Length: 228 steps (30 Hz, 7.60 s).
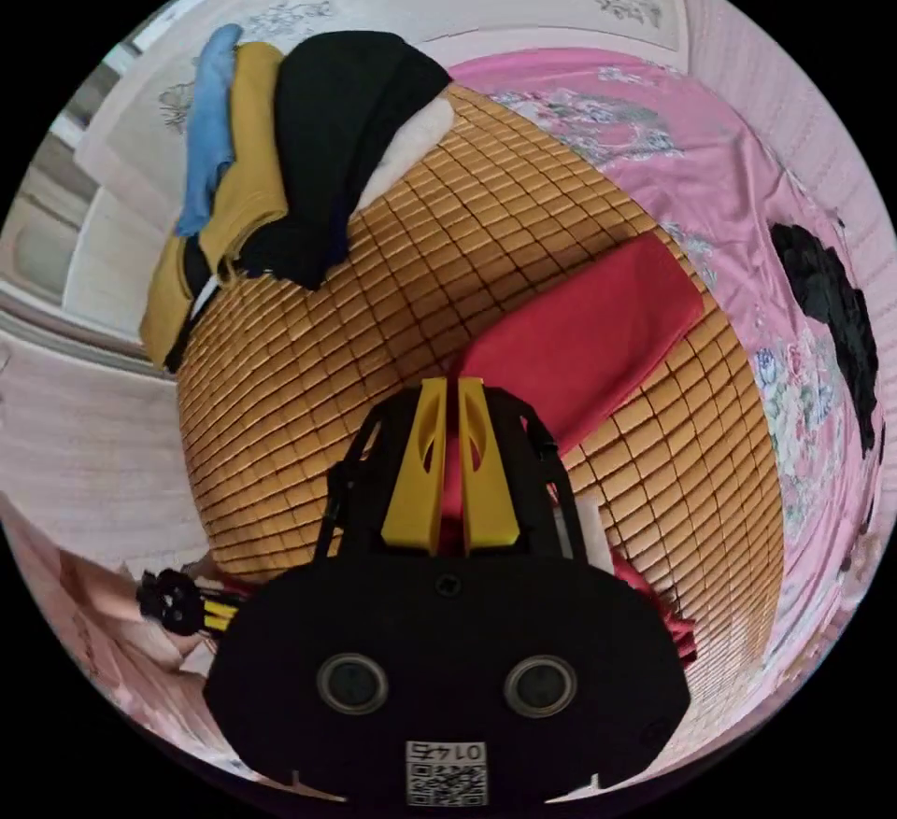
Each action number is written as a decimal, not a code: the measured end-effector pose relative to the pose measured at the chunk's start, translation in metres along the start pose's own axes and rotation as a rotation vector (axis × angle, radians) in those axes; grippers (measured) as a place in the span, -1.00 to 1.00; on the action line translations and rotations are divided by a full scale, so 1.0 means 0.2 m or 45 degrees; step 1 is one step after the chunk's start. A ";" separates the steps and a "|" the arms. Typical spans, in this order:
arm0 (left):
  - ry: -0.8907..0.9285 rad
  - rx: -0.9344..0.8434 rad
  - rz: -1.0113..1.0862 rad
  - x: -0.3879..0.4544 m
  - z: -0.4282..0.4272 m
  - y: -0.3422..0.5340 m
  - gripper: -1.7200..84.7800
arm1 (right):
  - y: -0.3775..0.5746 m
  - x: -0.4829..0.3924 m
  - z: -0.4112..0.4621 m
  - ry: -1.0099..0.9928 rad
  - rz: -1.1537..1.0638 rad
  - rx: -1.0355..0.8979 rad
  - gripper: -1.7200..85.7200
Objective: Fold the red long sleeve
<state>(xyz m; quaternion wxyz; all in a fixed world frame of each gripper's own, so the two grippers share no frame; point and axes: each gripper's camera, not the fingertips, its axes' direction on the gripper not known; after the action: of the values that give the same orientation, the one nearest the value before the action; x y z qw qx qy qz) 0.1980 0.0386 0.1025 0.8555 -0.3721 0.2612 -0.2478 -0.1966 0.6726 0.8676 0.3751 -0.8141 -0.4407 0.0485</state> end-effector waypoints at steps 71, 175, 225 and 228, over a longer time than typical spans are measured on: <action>-0.669 0.287 -0.532 -1.40 -0.98 0.20 -0.87 | 0.63 -0.86 0.40 0.321 0.238 0.176 -0.73; -0.212 -0.359 0.277 0.57 0.32 -0.39 -0.84 | 2.71 -0.38 1.79 0.033 0.599 0.250 -0.73; 0.054 0.001 0.214 -0.22 0.22 -1.80 -0.87 | 3.27 0.75 0.76 0.325 1.077 0.753 -0.90; 0.164 0.111 0.376 -0.12 0.00 -1.68 -0.87 | 3.32 0.47 0.59 0.331 0.901 0.853 -0.89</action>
<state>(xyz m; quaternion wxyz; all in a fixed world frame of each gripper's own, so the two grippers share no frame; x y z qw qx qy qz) 0.1035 -0.1492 0.3662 0.8793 -0.2756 0.3566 -0.1538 0.2635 0.5917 0.3731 0.6281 -0.7479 -0.0476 0.2097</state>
